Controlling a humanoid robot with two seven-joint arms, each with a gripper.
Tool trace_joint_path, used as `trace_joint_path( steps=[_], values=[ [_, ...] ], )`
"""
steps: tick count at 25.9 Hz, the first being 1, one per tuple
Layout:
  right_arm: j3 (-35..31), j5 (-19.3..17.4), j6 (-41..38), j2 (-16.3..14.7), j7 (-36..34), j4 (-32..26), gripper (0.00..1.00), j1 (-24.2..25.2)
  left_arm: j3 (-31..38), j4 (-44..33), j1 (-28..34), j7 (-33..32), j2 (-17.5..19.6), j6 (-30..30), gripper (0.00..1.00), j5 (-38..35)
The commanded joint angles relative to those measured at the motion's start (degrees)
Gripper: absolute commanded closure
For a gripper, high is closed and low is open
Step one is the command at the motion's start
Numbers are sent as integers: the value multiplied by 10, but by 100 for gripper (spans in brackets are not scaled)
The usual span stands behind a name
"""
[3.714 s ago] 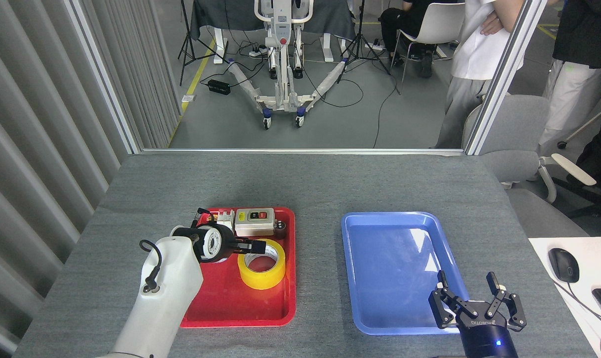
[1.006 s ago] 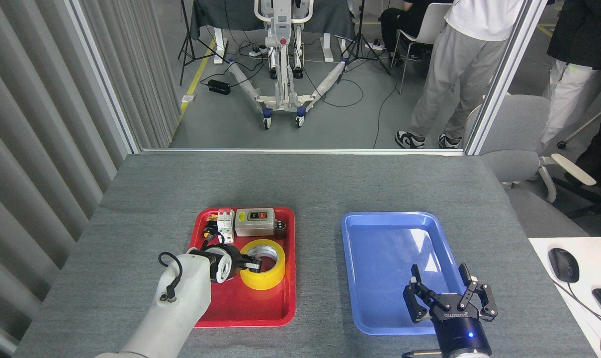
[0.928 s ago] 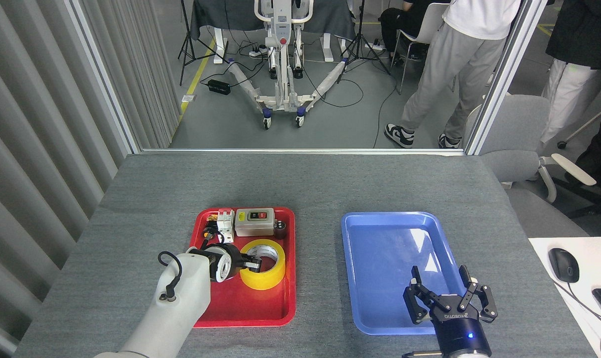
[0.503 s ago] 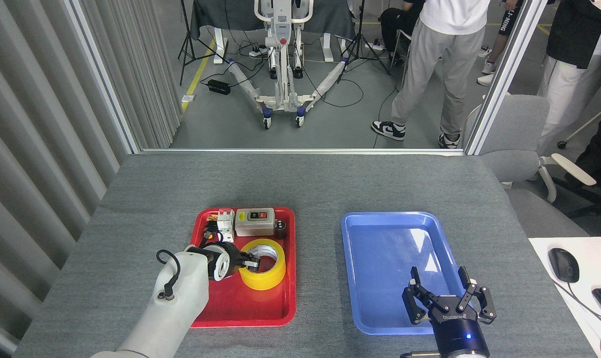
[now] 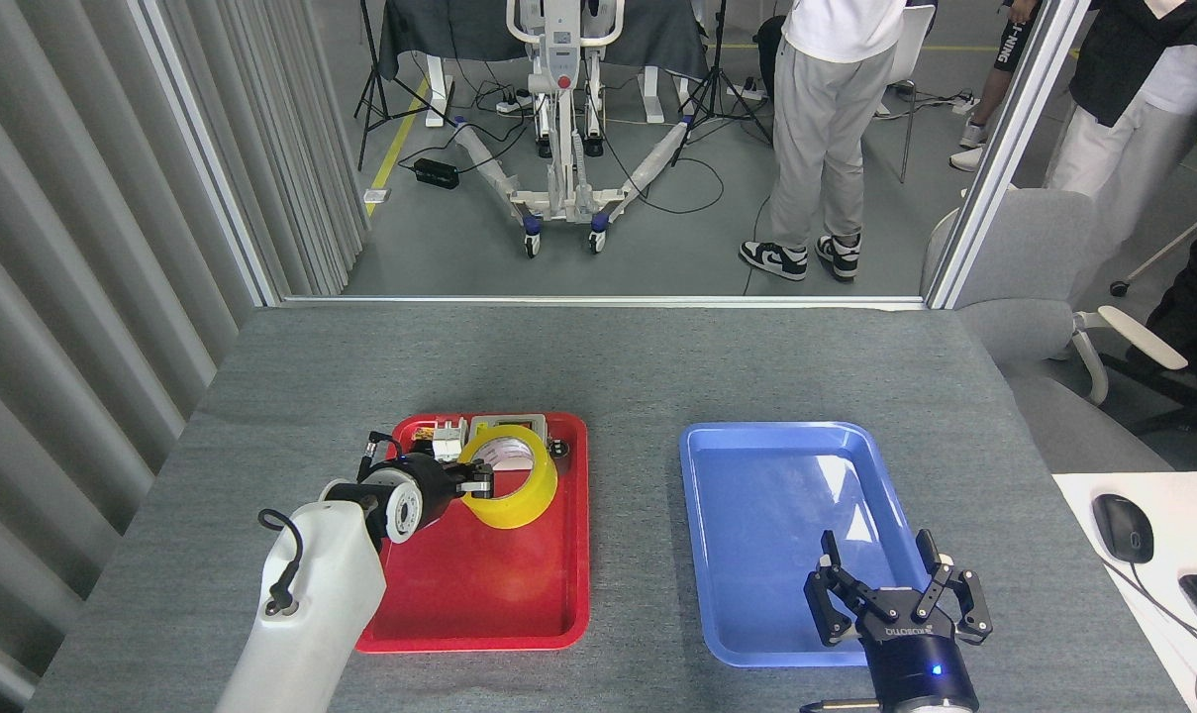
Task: Place and move tape with both arms
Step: 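Lift the tape roll with the left gripper and pull it toward the robot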
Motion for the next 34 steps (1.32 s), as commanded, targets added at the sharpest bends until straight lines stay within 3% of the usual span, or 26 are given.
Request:
trace_joint_path(
  steps=[1, 5, 8, 10, 15, 17, 19, 21, 23, 25, 26, 29, 32, 34],
  values=[
    [-1, 0, 0, -2, 0, 0, 0, 0, 62, -48, 41, -7, 7, -7, 79, 160],
    [-10, 0, 2, 6, 1, -2, 0, -7, 99, -79, 65, -74, 19, -77, 79, 292],
    [-27, -1, 2, 5, 0, -3, 0, -9, 132, -117, 109, -90, 14, -116, 78, 434],
    [-39, -1, 6, 6, 0, -4, 0, -9, 130, -124, 125, -91, 14, -129, 78, 491],
    [-38, -2, 13, -7, 4, -8, 0, -29, 109, -149, 168, -86, -6, -148, 77, 506],
    [-28, -12, 6, -30, 5, -12, 0, -45, 110, -171, 194, -85, -11, -161, 77, 506],
    [10, -72, 2, -72, 6, -13, 0, -58, 115, -198, 224, -85, -20, -171, 77, 508],
    [79, -191, -8, -130, 6, -13, 0, -78, 119, -225, 249, -89, -28, -174, 77, 517],
    [122, -340, -31, -191, 8, -18, 0, -103, 114, -247, 278, -92, -29, -183, 77, 532],
    [126, -460, -80, -216, 45, -18, 0, -114, 105, -269, 300, -94, -29, -191, 76, 551],
    [120, -494, -107, -216, 81, -18, 0, -115, 96, -279, 307, -98, -29, -192, 77, 559],
    [55, -535, -165, -206, 161, -18, 0, -110, 77, -300, 318, -133, -28, -198, 76, 592],
    [-2, -562, -263, -174, 235, -18, 0, -102, 64, -308, 329, -149, -23, -208, 76, 633],
    [-63, -579, -336, -129, 312, -18, 0, -79, 53, -322, 338, -159, -21, -216, 76, 643]
  ],
)
